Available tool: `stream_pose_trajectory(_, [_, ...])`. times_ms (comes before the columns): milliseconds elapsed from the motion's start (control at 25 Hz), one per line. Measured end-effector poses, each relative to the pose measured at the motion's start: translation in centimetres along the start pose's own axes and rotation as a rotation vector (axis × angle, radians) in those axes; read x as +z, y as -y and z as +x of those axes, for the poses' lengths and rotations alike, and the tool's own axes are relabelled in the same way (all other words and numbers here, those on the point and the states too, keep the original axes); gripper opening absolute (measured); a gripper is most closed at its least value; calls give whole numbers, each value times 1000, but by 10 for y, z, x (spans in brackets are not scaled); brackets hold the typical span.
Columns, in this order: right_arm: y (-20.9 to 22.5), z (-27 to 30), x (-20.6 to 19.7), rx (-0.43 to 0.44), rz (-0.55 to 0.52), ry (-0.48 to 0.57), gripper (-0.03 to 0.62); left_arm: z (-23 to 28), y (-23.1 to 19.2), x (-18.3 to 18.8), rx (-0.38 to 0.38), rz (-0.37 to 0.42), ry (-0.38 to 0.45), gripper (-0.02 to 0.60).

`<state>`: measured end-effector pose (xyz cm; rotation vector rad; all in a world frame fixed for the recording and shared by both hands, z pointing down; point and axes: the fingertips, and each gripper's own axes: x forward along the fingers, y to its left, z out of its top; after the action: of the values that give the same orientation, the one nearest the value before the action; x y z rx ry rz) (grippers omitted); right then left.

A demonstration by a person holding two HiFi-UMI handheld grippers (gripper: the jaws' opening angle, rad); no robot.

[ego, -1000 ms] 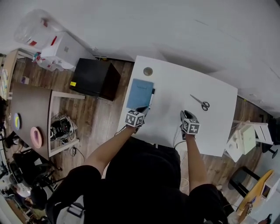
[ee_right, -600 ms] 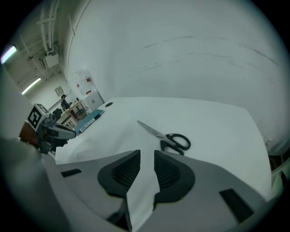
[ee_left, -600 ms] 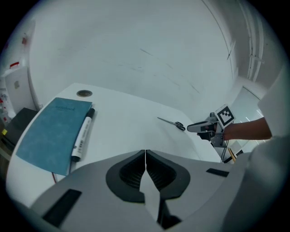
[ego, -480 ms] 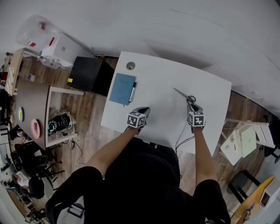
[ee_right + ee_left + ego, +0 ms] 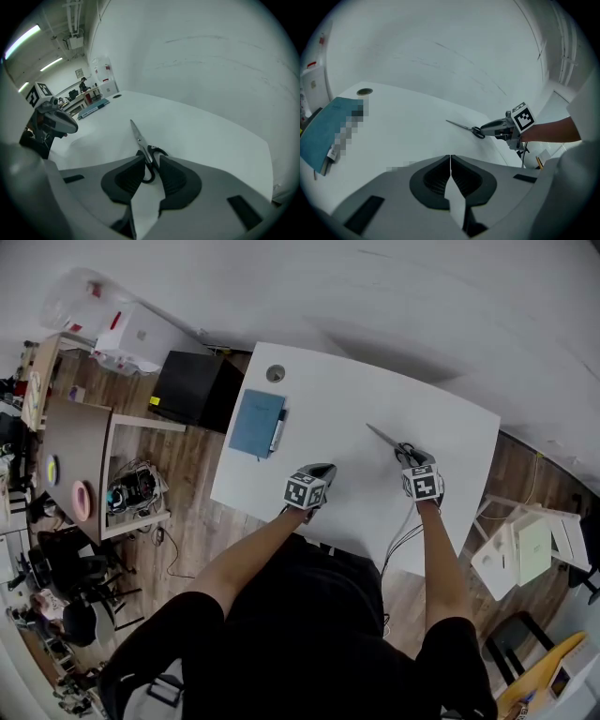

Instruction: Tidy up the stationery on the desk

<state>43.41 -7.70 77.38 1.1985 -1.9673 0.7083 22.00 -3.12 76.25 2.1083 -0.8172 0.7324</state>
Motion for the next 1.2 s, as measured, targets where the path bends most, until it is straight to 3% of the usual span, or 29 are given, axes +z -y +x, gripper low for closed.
stream_pose_trajectory(560, [-2,6,10,92,-94,9,95,28,27,2,-30,-16,-16,17])
stream_pose_trajectory(720, [-11,14,1,121,-106,-36,106,31,30,-1,-46,-41,-23,17])
stream_pose_trajectory(1200, [-11,21,1,82,-93,-38,107,22,19,4,-49,-68,-4,17])
